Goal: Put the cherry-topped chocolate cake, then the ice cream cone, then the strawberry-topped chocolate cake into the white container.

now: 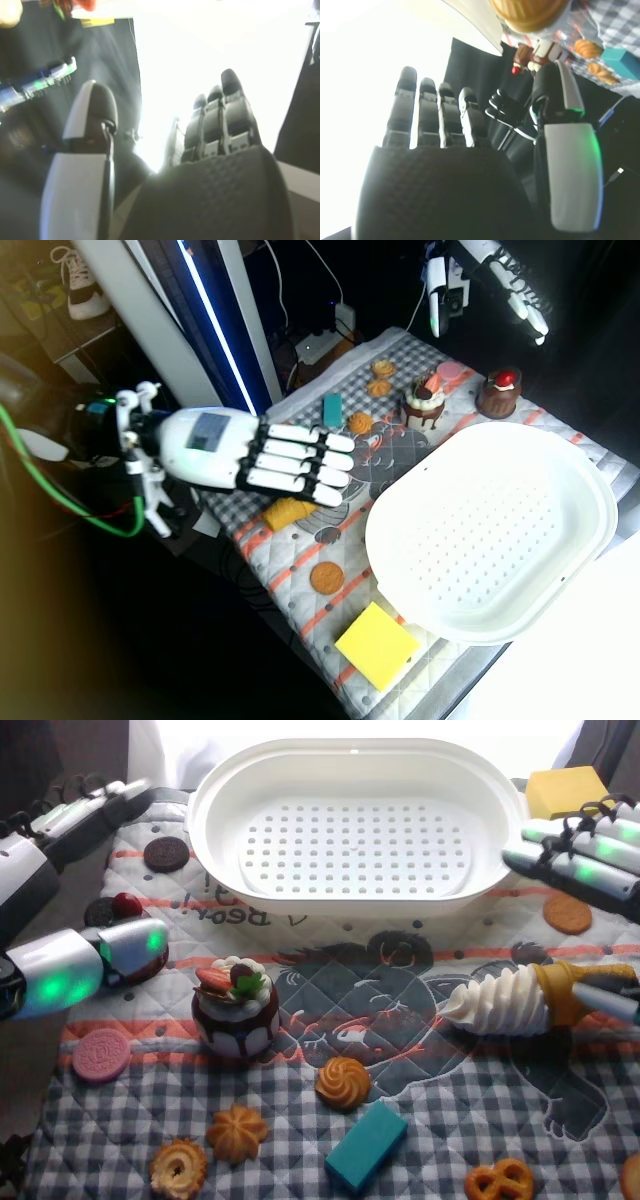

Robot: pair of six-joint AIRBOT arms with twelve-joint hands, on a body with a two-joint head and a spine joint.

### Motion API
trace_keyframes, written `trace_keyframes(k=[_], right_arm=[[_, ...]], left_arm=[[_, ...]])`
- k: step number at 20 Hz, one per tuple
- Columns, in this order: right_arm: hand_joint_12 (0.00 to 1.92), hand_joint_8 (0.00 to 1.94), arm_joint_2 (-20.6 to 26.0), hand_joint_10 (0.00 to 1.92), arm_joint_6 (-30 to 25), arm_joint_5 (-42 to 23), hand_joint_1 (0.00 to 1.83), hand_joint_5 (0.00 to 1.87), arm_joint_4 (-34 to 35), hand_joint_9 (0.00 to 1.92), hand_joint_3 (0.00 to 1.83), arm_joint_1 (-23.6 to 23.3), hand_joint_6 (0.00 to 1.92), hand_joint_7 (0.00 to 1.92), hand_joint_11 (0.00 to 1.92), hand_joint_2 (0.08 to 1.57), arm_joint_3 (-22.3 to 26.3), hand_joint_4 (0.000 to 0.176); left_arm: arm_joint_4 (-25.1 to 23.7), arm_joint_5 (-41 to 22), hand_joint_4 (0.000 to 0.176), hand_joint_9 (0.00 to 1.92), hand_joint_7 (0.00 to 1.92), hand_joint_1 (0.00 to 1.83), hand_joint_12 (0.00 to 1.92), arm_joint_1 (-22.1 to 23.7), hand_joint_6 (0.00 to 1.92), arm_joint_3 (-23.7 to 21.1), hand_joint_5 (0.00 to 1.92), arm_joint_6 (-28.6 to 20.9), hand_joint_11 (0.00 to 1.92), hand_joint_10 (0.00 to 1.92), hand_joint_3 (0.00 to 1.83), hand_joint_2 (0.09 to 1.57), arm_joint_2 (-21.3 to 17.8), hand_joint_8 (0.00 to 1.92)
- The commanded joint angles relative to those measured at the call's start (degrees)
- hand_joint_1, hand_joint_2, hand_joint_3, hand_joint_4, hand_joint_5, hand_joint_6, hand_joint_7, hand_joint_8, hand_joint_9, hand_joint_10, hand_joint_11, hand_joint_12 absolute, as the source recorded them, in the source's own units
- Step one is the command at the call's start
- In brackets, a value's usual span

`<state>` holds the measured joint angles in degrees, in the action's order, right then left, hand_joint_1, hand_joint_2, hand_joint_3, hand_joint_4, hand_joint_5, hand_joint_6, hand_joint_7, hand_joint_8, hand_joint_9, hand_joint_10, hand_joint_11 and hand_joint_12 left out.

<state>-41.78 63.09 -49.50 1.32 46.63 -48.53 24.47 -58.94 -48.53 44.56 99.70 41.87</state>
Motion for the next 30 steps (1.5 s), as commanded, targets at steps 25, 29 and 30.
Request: trace_keyframes(k=[25, 29, 30], right_arm=[[0.85, 0.00, 0.76, 0.35, -0.39, -7.72, 0.48, 0.00, 1.12, 0.00, 0.00, 1.46, 0.00, 0.05, 0.00, 1.37, 0.72, 0.000], [1.07, 0.00, 0.64, 0.29, -0.44, -7.87, 0.45, 0.00, 1.38, 0.00, 0.00, 1.58, 0.00, 0.04, 0.00, 1.38, 0.73, 0.000], [1.03, 0.00, 0.64, 0.26, -0.48, -7.96, 0.45, 0.00, 1.43, 0.00, 0.00, 1.59, 0.00, 0.03, 0.00, 1.38, 0.75, 0.000]], left_arm=[[16.84, 15.25, 0.000, 0.77, 0.81, 1.31, 1.77, 7.84, 1.29, 14.32, 0.70, 14.67, 0.62, 1.44, 0.00, 1.21, 11.09, 1.30], [14.32, 8.51, 0.000, 0.71, 0.75, 1.32, 1.62, 8.07, 1.45, 10.64, 0.71, 14.67, 0.49, 1.43, 0.00, 1.23, 8.27, 1.33], [13.25, 6.17, 0.000, 0.75, 0.76, 1.34, 1.58, 8.40, 1.41, 9.37, 0.73, 14.67, 0.55, 1.40, 0.00, 1.22, 7.36, 1.31]])
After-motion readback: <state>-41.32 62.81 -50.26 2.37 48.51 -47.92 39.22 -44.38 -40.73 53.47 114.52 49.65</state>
